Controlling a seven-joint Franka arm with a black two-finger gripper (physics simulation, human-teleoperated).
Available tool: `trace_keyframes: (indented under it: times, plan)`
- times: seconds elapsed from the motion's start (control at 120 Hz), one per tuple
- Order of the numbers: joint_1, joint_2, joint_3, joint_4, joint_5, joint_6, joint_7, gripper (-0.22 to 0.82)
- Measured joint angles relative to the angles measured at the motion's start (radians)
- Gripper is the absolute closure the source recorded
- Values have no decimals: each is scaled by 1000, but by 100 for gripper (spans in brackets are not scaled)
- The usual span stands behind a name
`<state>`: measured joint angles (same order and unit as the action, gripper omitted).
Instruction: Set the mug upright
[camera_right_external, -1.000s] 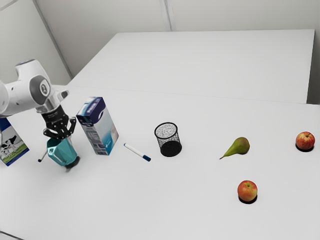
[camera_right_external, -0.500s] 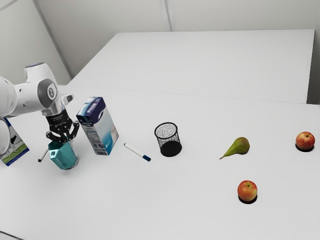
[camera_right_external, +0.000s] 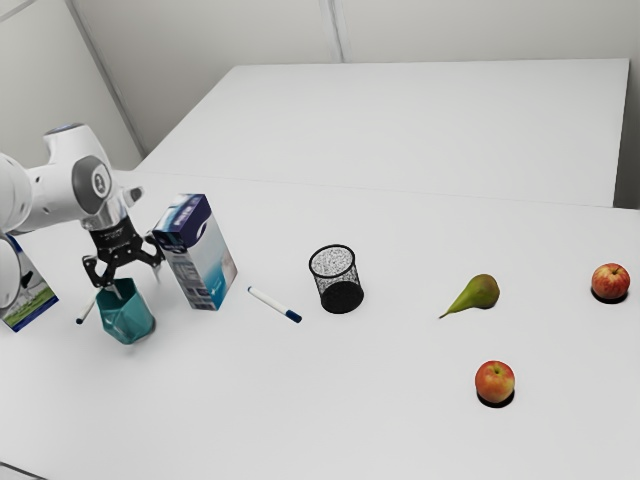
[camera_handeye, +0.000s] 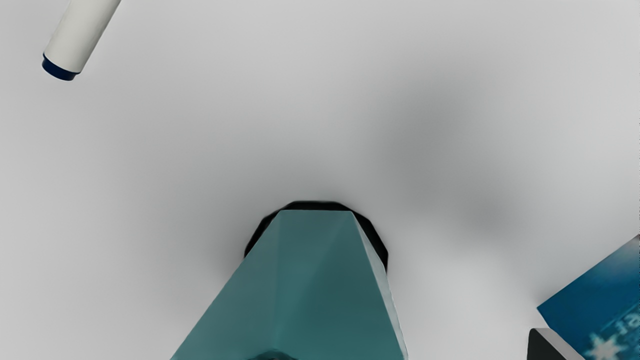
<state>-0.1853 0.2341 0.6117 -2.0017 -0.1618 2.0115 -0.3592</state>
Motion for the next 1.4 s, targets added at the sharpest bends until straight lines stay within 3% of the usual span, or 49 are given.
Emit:
trace_keyframes:
  times: [0.242, 0.608, 0.975, 1.025, 1.117, 1.167, 1.25, 1.4]
  plan:
    - [2, -18, 0, 23, -6, -10, 10, 4]
    - [3, -109, 0, 73, 31, -66, 30, 1]
    - [-29, -237, -2, 196, 157, -225, 85, 0]
    - [15, -249, -52, 201, 185, -242, 107, 0]
    - [217, -260, -270, 205, 234, -265, 148, 0]
    - [264, -262, -336, 210, 248, -274, 171, 0]
    - [248, -257, -374, 237, 265, -284, 207, 0]
    - [132, -251, -375, 282, 244, -298, 266, 0]
